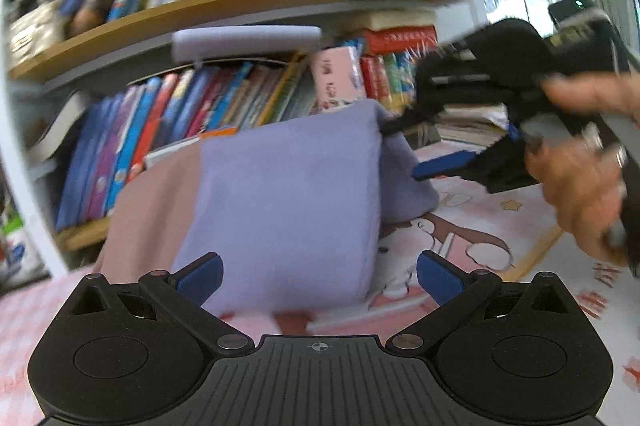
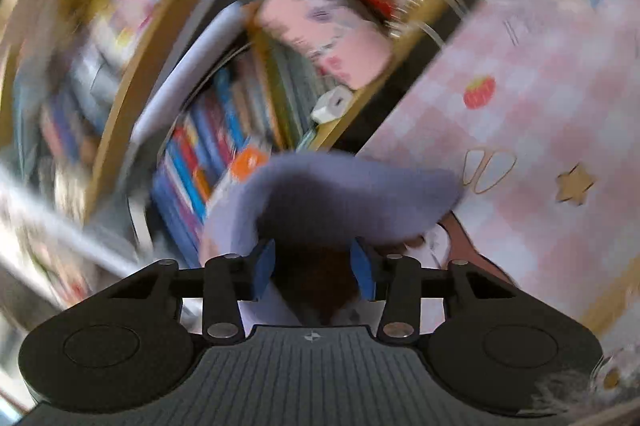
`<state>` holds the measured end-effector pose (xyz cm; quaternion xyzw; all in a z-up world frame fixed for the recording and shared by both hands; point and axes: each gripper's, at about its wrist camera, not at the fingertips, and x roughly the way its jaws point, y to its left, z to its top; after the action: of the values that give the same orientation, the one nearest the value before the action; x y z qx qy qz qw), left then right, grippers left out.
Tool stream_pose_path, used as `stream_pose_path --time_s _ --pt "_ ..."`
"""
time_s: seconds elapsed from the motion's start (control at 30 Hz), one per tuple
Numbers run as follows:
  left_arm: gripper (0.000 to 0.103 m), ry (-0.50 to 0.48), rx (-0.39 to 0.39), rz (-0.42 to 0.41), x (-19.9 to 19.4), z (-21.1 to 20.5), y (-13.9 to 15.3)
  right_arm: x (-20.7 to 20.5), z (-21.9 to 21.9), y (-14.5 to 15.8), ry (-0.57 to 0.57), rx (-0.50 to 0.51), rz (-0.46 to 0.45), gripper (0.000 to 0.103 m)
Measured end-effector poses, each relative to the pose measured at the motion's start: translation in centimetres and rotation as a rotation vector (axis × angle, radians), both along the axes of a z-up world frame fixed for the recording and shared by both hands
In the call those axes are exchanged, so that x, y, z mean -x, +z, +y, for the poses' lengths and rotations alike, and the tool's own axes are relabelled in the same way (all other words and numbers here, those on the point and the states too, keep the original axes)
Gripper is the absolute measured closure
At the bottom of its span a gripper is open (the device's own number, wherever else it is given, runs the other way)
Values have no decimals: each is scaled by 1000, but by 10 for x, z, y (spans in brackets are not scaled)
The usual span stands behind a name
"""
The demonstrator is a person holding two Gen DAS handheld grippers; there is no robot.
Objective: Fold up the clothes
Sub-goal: 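Grasp the lavender sweater edge with the right tool while the left tool grasps another edge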
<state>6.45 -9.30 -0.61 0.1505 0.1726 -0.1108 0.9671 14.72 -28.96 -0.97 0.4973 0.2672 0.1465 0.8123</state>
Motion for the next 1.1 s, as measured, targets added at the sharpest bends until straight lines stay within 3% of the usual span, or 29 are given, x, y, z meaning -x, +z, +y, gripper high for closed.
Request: stream_pose_path --time_s 0.13,0.23,0.27,0.3,0.4,0.53,0.7,0.77,0.8,0.83,0.87,0.97,1.1 --pt "0 14 -78 13 -33 -17 -5 -17 -11 -13 -49 -136 26 38" --pt "18 49 -96 33 -52 -15 -6 -24 -14 -25 -43 -187 30 33" --pt "32 51 -79 45 -55 -10 -5 -26 -15 -30 -41 -202 31 33" --pt "57 51 -55 60 -58 -4 -4 -27 -16 -34 -36 -231 38 33" --pt "92 40 17 103 -54 17 -2 -16 -22 -43 -50 -292 38 31" --pt "95 25 68 93 -32 37 4 -7 -18 -46 -17 -379 29 28" --pt "97 -31 83 51 11 47 28 -9 5 -39 57 -317 49 32" --pt "97 -48 93 63 34 56 34 -8 3 -39 42 -291 64 55" --pt "97 -53 96 77 43 61 35 -7 1 -40 31 -285 70 57" --pt "97 -53 92 92 53 64 35 -7 -2 -42 18 -286 74 66" --pt "97 -54 88 107 62 68 35 -7 -4 -44 6 -289 80 80" --pt "97 -58 101 153 88 78 33 -5 -6 -48 19 -305 75 90" --pt "97 -126 195 146 112 85 48 13 -1 -22 85 -315 -83 91"
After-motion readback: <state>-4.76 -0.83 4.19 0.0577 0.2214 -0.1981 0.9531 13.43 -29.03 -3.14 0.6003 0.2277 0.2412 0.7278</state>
